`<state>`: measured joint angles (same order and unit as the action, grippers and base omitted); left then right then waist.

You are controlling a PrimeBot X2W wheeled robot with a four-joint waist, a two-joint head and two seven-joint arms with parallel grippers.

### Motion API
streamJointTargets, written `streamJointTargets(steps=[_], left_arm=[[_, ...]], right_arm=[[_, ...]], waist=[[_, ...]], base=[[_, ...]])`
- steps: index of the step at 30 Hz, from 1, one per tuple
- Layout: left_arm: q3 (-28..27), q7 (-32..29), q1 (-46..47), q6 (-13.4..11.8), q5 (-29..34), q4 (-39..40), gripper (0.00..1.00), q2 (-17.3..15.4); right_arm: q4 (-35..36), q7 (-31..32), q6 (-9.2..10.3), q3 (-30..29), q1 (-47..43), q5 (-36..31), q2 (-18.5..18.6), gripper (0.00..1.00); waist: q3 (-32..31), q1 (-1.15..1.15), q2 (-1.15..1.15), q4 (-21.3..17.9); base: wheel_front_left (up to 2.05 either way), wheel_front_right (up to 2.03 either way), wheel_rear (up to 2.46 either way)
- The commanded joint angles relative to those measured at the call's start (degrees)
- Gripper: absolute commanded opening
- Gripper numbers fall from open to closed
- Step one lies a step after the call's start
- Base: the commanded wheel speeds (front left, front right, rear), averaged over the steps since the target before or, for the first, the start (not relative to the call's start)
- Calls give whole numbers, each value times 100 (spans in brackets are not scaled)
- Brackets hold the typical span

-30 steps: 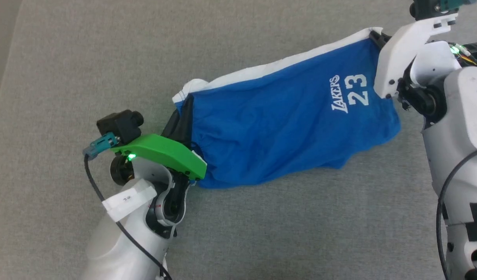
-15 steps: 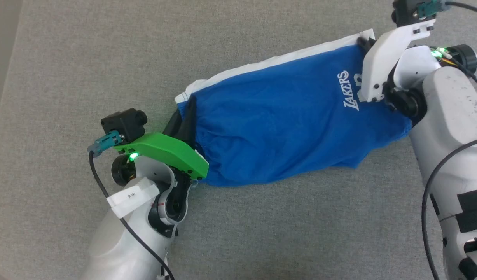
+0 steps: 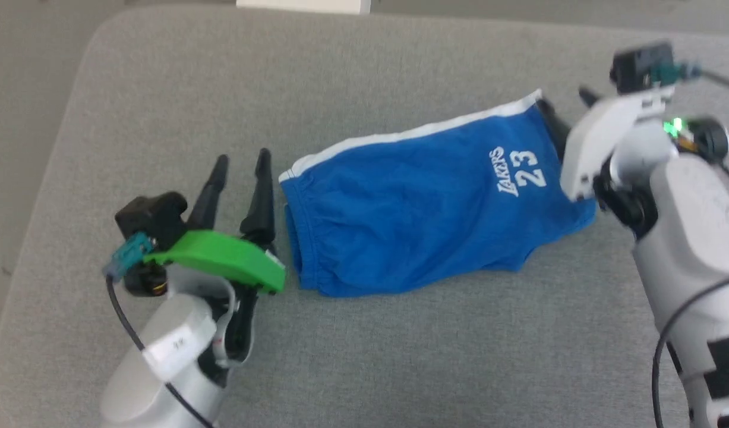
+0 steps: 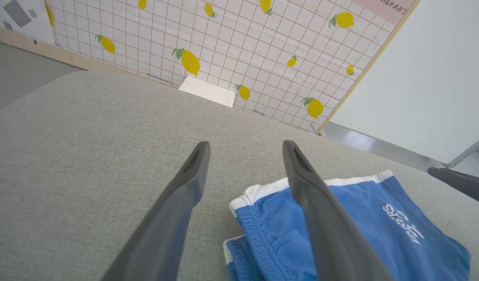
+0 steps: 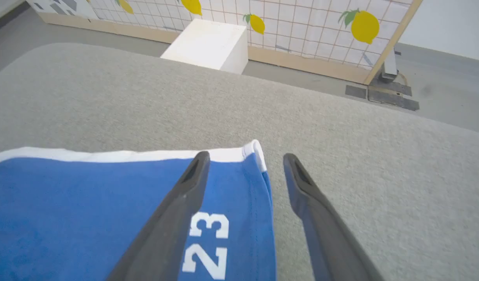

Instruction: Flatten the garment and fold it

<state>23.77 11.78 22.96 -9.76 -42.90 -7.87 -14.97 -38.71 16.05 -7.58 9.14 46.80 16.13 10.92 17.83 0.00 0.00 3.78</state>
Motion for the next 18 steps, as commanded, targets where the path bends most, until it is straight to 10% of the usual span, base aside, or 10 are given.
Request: streamJointTargets(steps=[1,7,18], left_arm=[[85,105,-134,-40,331,55,100,-191],[249,303,-624,-202,1245,358,100,-408],[-51,320,-1008,-10,1565,504,100,135]], right_arm=[[46,152,9,2,-210,-93,60,100],[311,1246,9,44,-797,-317,144,100],[824,2743,9,-161,-1150,-975,164,100]], waist=[[-446,0,0,-106],[-648,0,0,-105],[-224,0,0,261]], base=[[0,0,0],[0,0,0],[0,0,0]])
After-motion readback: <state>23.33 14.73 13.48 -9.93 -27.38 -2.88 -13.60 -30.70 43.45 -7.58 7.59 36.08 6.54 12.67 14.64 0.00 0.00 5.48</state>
